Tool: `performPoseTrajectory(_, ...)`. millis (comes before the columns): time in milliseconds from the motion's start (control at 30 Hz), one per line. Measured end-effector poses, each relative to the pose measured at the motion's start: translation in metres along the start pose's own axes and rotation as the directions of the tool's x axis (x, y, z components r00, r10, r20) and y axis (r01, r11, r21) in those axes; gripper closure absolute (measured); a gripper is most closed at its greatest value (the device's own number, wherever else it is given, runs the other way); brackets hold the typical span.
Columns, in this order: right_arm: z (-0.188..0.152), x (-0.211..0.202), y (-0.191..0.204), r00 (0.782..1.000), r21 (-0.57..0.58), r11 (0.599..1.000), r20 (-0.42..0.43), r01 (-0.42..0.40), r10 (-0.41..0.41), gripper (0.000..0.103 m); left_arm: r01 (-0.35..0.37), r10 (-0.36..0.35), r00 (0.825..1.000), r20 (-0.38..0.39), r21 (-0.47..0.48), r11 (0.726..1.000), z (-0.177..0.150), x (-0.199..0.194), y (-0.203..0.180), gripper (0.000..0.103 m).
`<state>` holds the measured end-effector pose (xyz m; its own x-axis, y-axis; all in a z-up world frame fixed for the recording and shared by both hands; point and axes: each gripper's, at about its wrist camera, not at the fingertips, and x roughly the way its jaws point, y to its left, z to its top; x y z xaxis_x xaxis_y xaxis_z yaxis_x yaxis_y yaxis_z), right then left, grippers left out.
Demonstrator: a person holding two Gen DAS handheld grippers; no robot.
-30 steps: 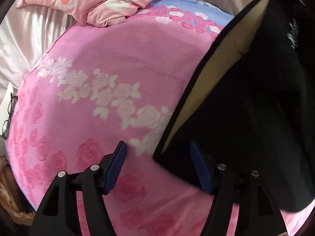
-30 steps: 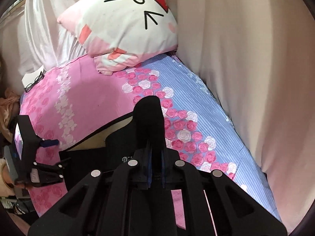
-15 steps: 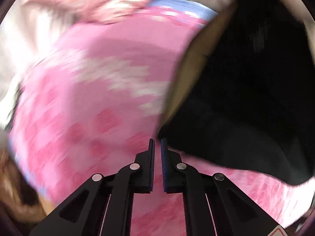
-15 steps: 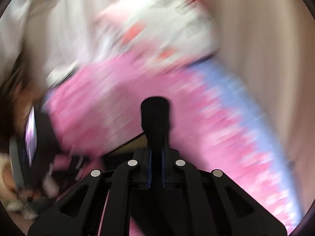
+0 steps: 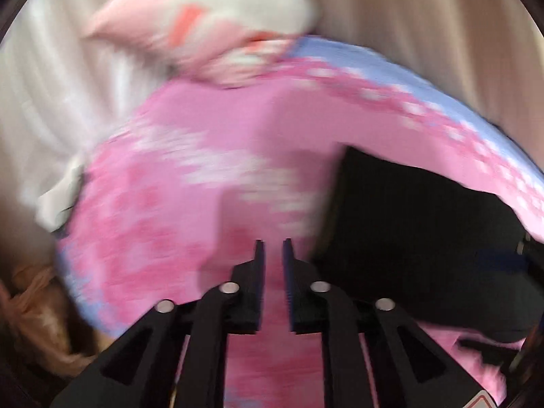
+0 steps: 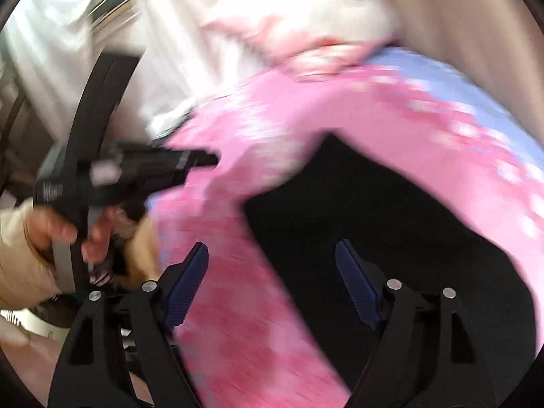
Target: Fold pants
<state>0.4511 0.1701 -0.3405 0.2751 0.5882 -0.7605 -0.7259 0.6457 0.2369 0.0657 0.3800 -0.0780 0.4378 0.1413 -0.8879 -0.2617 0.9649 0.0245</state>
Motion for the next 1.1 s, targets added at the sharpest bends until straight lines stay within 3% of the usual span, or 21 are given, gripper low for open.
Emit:
performPoseTrajectory(33,-0.007,-0.007,-0.017,0.998,0.008,0.999,-0.013,0.054,-0.054,0.031,0.01,-0.009,1.0,-0.007,0.028,1.0,-0.003,0.008,-0.022,0.077)
performPoseTrajectory(100,-0.024,-0.019,-0.041,0.991,0.041,0.991,-0.052,0.129,-0.127,0.033,-0.002,0.005,0.999,-0.038,0.071,0.997,-0.012,0.029,-0.051,0.076)
performPoseTrajectory(167,-0.035,-0.026,-0.047,0.978,0.061,0.979,-0.082,0.195,-0.189,0.032,-0.089,0.099,0.992,-0.074,0.123,0.988,-0.024,0.061,-0.065,0.076)
performPoseTrajectory(300,-0.059,-0.057,-0.073,0.967,0.201,0.947,-0.101,0.249,-0.233,0.034,-0.208,0.21,0.978,0.019,0.248,0.946,-0.015,0.08,-0.067,0.069)
performPoseTrajectory(367,-0.057,-0.1,-0.088,0.96,0.258,0.925,-0.082,0.278,-0.266,0.034,-0.227,0.228,0.973,0.024,0.234,0.945,-0.001,0.086,-0.053,0.045)
performPoseTrajectory(467,-0.038,-0.13,-0.143,0.948,0.342,0.888,-0.041,0.309,-0.314,0.033,-0.21,0.216,0.976,-0.002,0.219,0.953,0.016,0.09,-0.036,0.043)
performPoseTrajectory(500,-0.032,-0.137,-0.158,0.955,0.36,0.887,-0.039,0.289,-0.295,0.033,-0.215,0.221,0.975,-0.004,0.225,0.95,0.019,0.084,-0.039,0.045)
performPoseTrajectory(567,-0.024,-0.14,-0.198,0.979,0.444,0.875,-0.033,0.196,-0.202,0.035,-0.267,0.262,0.964,0.055,0.231,0.936,0.024,0.06,-0.051,0.072)
performPoseTrajectory(600,-0.024,-0.129,-0.227,0.998,0.524,0.849,-0.031,0.065,-0.057,0.035,-0.276,0.266,0.961,0.074,0.235,0.932,0.027,0.05,-0.062,0.072)
performPoseTrajectory(667,-0.023,-0.114,-0.25,0.995,0.595,0.802,-0.033,-0.055,0.093,0.036,-0.189,0.176,0.981,0.08,0.203,0.961,0.032,0.027,-0.084,0.065)
performPoseTrajectory(733,-0.023,-0.09,-0.263,0.973,0.614,0.777,-0.065,-0.138,0.224,0.036,-0.112,0.111,0.994,0.02,0.206,0.972,0.028,0.031,-0.108,0.06)
performPoseTrajectory(767,-0.022,-0.08,-0.264,0.956,0.614,0.771,-0.087,-0.17,0.28,0.037,-0.117,0.123,0.992,-0.012,0.226,0.967,0.024,0.041,-0.117,0.059)
performPoseTrajectory(800,-0.022,-0.069,-0.26,0.92,0.614,0.752,-0.104,-0.239,0.377,0.042,-0.15,0.164,0.986,-0.036,0.248,0.957,0.019,0.054,-0.121,0.059)
performPoseTrajectory(867,-0.021,-0.064,-0.243,0.864,0.576,0.748,-0.134,-0.331,0.485,0.043,-0.229,0.262,0.96,-0.095,0.269,0.936,0.005,0.085,-0.116,0.057)
performPoseTrajectory(933,-0.017,-0.065,-0.211,0.772,0.487,0.743,-0.196,-0.459,0.605,0.043,-0.205,0.231,0.969,-0.088,0.235,0.95,0.001,0.085,-0.102,0.052)
performPoseTrajectory(967,-0.015,-0.063,-0.202,0.74,0.457,0.739,-0.224,-0.495,0.635,0.043,-0.221,0.248,0.965,-0.081,0.256,0.941,0.002,0.084,-0.101,0.049)
performPoseTrajectory(1033,-0.013,-0.057,-0.194,0.701,0.441,0.728,-0.261,-0.525,0.664,0.043,-0.243,0.272,0.96,-0.064,0.295,0.924,-0.001,0.083,-0.104,0.048)
performPoseTrajectory(1100,-0.011,-0.051,-0.196,0.693,0.444,0.727,-0.275,-0.524,0.667,0.037,-0.257,0.287,0.957,-0.05,0.317,0.913,-0.001,0.084,-0.105,0.048)
